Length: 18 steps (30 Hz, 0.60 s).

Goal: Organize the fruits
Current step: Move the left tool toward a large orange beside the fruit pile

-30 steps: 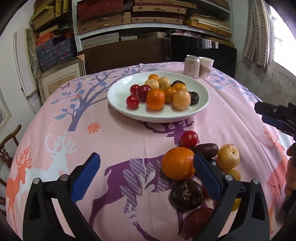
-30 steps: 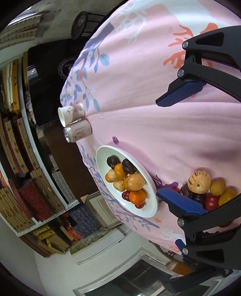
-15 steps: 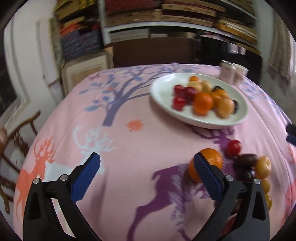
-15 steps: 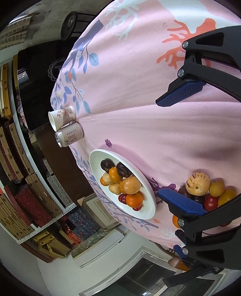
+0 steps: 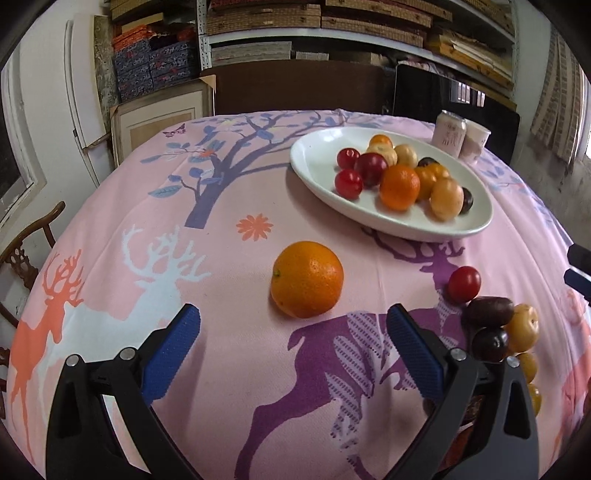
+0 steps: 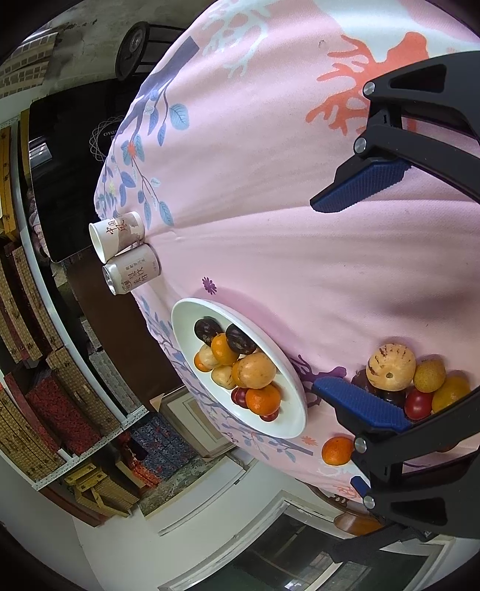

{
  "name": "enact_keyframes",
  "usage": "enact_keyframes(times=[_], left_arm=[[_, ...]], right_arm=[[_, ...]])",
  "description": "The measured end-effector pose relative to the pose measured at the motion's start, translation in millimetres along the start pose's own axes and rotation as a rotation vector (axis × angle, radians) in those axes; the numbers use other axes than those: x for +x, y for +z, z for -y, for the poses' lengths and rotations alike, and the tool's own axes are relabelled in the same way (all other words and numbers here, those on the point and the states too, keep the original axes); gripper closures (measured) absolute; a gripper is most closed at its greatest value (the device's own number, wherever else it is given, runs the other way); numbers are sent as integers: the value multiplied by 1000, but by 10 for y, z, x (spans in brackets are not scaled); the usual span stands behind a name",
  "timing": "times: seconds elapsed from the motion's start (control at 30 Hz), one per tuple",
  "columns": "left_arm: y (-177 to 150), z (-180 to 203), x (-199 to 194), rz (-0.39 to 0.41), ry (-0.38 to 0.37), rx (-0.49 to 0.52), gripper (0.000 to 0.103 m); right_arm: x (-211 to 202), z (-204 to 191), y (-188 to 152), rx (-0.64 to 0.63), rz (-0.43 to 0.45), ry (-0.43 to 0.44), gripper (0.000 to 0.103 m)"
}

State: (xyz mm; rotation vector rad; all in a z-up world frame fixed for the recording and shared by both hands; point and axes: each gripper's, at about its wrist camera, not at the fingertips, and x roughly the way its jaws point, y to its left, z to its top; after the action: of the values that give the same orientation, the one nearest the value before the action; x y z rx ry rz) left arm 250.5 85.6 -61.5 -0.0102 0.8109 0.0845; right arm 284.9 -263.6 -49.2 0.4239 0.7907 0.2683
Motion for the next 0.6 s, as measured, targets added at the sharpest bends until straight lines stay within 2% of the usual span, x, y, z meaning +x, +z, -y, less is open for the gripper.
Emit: enact_keyframes(times=[0.23, 0.6], left_arm=[[56, -28, 42, 16, -3, -14, 4], [67, 109, 64, 14, 7, 46, 4]], right_arm=[[20, -10, -1, -5, -3, -1, 12], [45, -32, -41, -17, -10, -9, 11]])
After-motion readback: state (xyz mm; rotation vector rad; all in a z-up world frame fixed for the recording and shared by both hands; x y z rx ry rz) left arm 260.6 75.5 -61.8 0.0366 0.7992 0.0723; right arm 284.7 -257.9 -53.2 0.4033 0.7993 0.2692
